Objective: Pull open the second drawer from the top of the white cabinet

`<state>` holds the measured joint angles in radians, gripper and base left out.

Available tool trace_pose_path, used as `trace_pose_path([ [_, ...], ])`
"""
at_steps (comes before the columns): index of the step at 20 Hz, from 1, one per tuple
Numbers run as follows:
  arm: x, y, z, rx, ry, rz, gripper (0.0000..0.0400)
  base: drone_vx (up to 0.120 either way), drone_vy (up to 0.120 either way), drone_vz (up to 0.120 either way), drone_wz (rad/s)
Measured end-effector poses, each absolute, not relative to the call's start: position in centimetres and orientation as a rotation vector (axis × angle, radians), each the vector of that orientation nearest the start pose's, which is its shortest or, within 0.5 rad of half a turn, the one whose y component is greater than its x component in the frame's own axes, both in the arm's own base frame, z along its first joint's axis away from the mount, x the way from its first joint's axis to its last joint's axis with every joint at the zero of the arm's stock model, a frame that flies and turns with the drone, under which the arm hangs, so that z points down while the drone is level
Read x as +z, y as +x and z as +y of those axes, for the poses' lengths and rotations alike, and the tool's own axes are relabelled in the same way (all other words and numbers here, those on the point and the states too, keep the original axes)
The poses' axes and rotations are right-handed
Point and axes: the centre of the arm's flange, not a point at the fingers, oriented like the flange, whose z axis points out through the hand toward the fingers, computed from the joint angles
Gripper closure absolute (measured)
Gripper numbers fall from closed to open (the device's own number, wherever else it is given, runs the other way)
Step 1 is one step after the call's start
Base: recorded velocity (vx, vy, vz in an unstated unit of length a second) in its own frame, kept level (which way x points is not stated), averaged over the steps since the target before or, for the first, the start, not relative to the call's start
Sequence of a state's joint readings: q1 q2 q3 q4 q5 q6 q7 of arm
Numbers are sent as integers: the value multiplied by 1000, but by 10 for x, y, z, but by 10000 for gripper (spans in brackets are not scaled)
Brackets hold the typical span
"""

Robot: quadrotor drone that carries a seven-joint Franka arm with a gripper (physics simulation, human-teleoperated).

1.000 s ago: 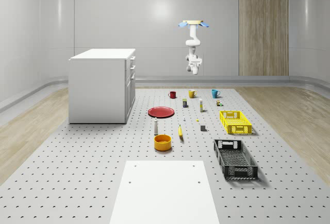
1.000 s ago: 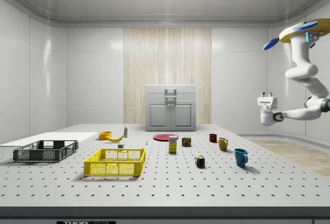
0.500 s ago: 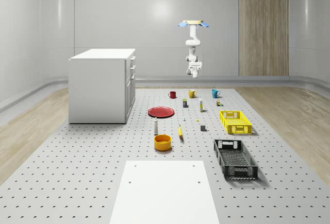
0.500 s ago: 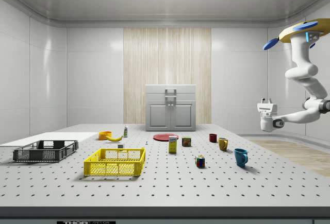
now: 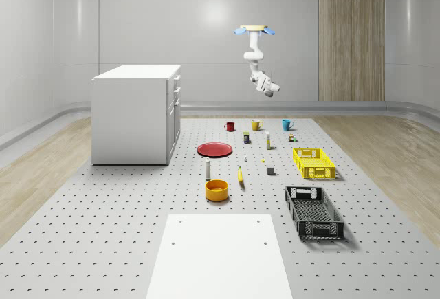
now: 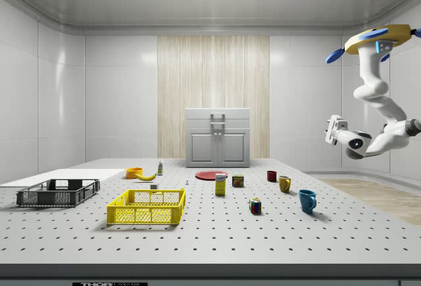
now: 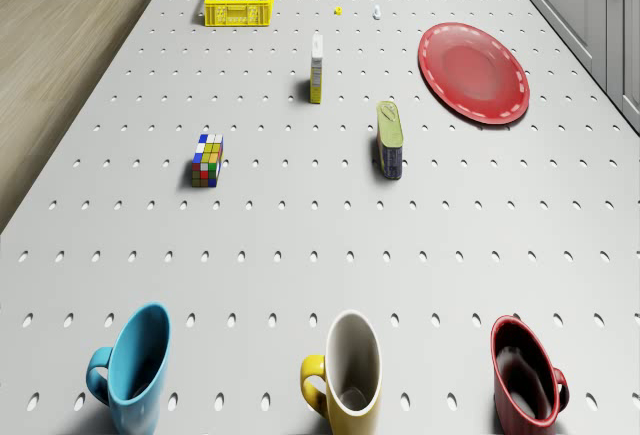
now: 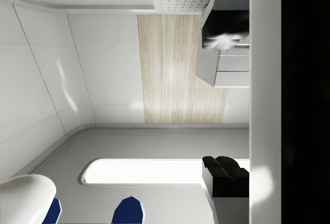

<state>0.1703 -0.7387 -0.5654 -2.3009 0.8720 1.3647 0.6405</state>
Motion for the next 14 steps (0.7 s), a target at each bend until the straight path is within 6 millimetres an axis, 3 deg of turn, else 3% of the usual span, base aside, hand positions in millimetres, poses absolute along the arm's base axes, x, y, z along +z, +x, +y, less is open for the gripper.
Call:
trace_pose_path([
  [8,598,306,-99,594,-1552,639,99,120,-120,120,0],
  [14,594,307,-99,606,-1507,621,100,120,-120,7,0],
])
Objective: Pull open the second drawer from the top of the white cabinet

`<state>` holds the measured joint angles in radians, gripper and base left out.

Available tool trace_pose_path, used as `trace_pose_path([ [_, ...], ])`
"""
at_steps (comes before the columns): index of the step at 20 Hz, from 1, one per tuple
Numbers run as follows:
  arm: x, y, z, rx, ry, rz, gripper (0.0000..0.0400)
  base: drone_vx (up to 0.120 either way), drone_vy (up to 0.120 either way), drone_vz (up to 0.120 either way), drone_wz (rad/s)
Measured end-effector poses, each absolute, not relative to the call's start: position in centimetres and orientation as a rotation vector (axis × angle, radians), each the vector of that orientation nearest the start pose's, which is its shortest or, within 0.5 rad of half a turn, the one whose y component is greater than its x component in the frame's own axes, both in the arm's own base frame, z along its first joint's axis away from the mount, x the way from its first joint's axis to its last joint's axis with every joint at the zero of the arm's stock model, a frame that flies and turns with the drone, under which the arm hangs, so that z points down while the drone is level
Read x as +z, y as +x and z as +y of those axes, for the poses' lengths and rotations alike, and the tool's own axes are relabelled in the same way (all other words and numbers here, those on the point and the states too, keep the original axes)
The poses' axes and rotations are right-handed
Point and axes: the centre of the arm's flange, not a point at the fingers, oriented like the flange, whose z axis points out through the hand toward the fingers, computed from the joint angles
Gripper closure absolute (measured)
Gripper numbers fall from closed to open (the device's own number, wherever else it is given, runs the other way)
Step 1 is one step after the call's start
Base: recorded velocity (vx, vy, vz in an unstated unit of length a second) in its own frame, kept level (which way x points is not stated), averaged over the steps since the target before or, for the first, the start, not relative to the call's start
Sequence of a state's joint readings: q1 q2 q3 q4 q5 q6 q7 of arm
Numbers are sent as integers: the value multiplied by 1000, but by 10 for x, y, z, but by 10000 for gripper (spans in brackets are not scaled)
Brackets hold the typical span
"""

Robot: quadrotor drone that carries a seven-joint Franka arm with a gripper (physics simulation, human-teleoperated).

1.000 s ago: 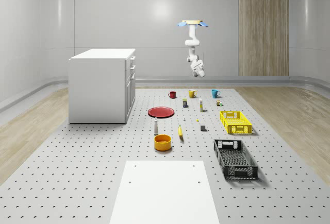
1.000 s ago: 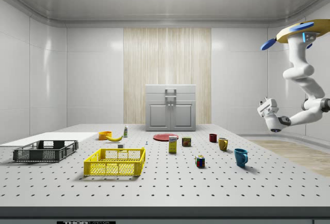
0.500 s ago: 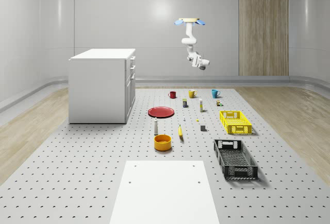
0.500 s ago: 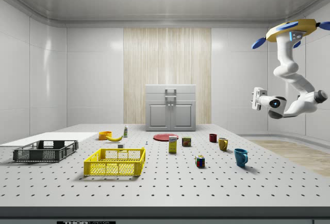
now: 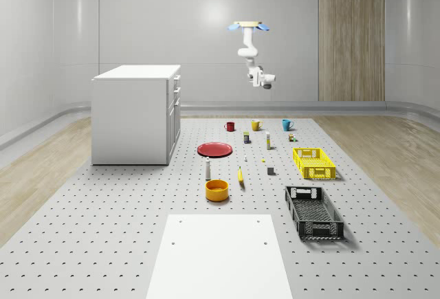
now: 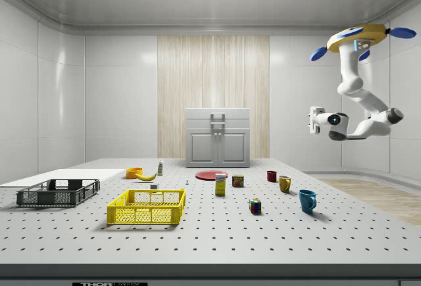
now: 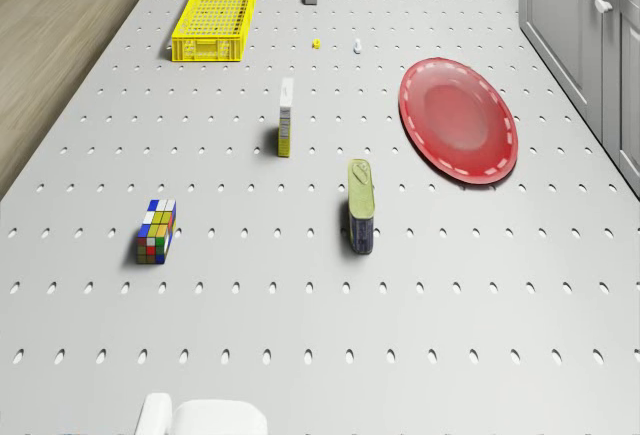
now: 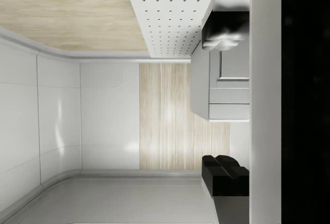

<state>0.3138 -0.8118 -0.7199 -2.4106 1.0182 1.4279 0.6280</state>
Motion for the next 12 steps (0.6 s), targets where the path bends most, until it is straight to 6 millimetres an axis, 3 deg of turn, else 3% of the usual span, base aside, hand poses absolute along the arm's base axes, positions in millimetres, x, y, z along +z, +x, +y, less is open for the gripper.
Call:
trace_pose_path([
  [12,592,307,-100,612,-1487,612,100,120,-120,0,0],
])
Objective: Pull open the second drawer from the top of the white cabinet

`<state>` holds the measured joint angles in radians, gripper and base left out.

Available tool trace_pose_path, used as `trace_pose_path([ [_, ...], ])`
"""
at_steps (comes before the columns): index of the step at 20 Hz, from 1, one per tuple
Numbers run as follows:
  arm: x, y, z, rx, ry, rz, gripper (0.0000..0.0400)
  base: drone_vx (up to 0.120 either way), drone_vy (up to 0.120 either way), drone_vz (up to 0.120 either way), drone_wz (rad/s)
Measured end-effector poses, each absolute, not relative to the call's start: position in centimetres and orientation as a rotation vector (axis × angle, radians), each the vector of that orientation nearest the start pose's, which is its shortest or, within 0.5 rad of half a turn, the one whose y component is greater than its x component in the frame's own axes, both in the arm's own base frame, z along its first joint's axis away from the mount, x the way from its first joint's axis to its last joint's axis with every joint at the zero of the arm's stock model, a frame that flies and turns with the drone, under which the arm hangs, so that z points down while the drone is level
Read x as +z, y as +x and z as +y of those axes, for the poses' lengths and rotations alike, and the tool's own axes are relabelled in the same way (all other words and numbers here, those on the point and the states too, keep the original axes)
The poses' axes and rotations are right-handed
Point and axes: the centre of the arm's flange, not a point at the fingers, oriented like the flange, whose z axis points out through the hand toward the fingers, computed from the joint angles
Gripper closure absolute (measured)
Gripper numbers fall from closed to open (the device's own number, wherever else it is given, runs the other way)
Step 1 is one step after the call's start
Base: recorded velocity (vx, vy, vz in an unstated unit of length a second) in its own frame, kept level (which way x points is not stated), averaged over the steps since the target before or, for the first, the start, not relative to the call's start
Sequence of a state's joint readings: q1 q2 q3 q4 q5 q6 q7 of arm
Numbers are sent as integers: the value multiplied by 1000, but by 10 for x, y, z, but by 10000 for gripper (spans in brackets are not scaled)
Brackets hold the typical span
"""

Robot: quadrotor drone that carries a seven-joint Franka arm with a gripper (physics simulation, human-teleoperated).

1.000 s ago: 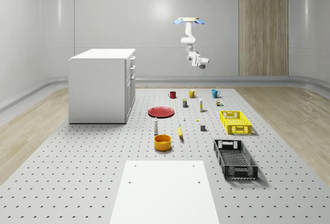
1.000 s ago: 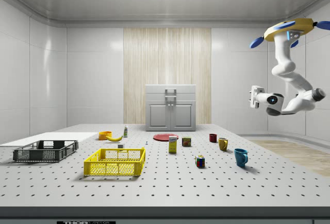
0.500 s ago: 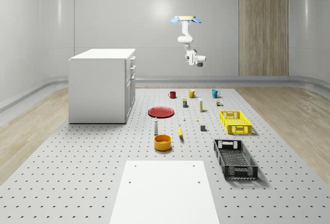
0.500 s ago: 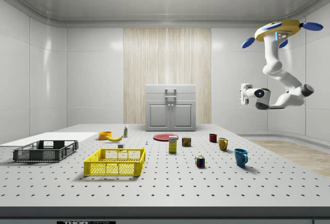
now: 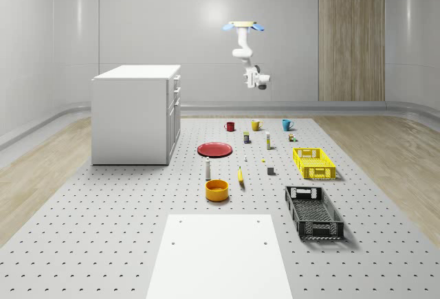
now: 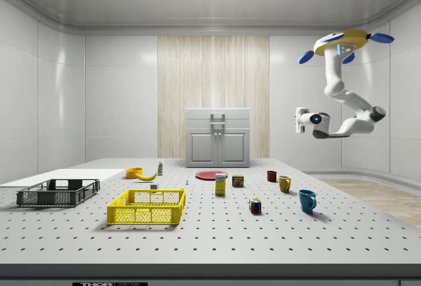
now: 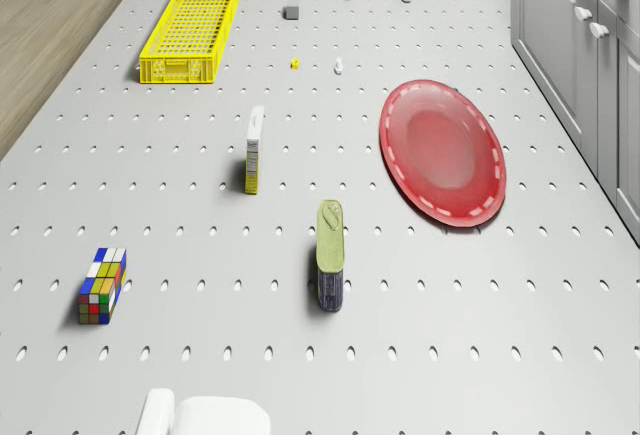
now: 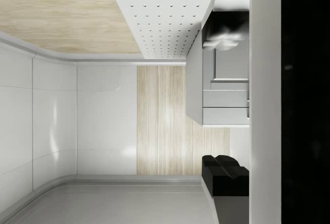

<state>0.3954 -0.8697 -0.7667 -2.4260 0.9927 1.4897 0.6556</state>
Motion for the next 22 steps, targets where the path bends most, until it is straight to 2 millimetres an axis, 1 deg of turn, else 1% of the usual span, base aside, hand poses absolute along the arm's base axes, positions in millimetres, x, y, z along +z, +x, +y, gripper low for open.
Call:
trace_pose_path([
  [19,591,307,-100,612,-1484,612,100,120,-120,0,0],
  [22,591,307,-100,612,-1484,612,100,120,-13,0,0],
])
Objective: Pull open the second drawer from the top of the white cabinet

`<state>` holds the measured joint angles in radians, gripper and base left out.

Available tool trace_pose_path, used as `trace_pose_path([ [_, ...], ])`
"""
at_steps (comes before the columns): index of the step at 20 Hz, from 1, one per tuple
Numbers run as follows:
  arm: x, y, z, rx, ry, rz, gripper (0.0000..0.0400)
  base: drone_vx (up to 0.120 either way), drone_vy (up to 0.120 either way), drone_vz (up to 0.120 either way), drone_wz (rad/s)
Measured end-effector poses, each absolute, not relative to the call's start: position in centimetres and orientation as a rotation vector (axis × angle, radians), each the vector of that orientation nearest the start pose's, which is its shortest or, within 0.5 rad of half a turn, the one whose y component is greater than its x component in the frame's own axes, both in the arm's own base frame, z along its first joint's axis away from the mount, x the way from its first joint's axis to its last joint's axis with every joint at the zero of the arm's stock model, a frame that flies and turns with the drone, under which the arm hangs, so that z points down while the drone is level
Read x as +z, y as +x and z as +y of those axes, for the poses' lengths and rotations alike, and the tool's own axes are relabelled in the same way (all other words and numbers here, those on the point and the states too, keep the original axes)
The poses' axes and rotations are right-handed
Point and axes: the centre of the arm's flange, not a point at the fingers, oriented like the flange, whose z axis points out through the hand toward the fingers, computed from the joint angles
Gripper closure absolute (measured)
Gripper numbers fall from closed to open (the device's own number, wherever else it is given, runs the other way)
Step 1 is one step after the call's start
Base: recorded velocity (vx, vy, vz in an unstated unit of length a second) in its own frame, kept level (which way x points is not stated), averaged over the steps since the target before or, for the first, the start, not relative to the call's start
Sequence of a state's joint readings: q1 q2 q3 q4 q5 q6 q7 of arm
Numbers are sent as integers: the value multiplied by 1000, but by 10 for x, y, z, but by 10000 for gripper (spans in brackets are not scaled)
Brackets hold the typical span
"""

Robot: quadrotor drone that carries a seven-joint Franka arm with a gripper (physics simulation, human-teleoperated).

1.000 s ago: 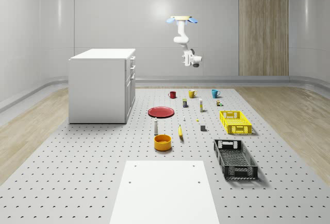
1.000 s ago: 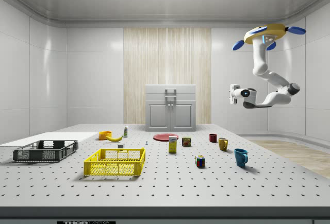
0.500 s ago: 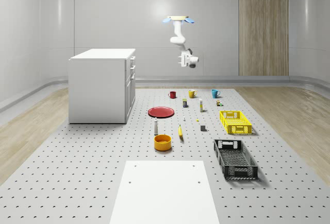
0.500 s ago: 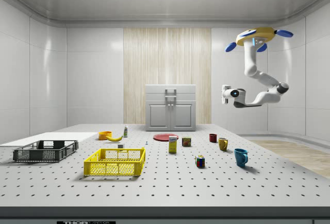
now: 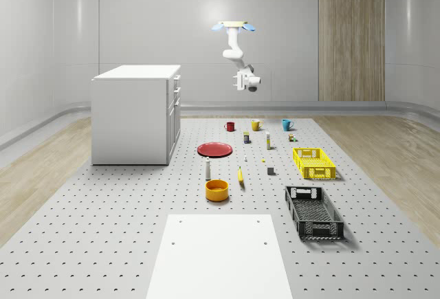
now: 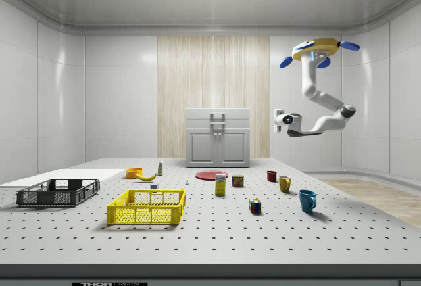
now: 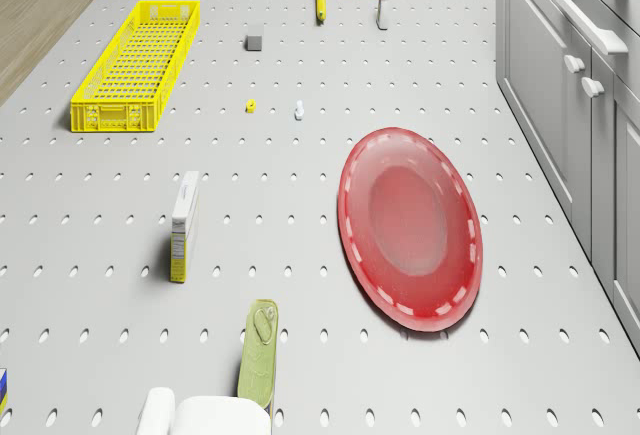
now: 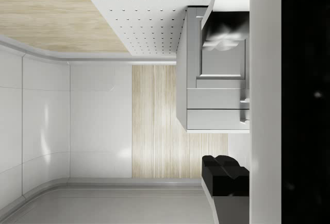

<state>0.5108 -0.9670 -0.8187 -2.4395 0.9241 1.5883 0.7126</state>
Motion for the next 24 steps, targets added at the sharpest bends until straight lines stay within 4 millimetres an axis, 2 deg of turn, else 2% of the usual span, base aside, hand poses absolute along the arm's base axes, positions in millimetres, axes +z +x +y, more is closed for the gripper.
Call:
trace_pose_path([
  [19,591,307,-100,613,-1484,612,100,120,0,0,0],
  [24,591,307,-100,613,-1484,612,100,120,-120,0,0],
])
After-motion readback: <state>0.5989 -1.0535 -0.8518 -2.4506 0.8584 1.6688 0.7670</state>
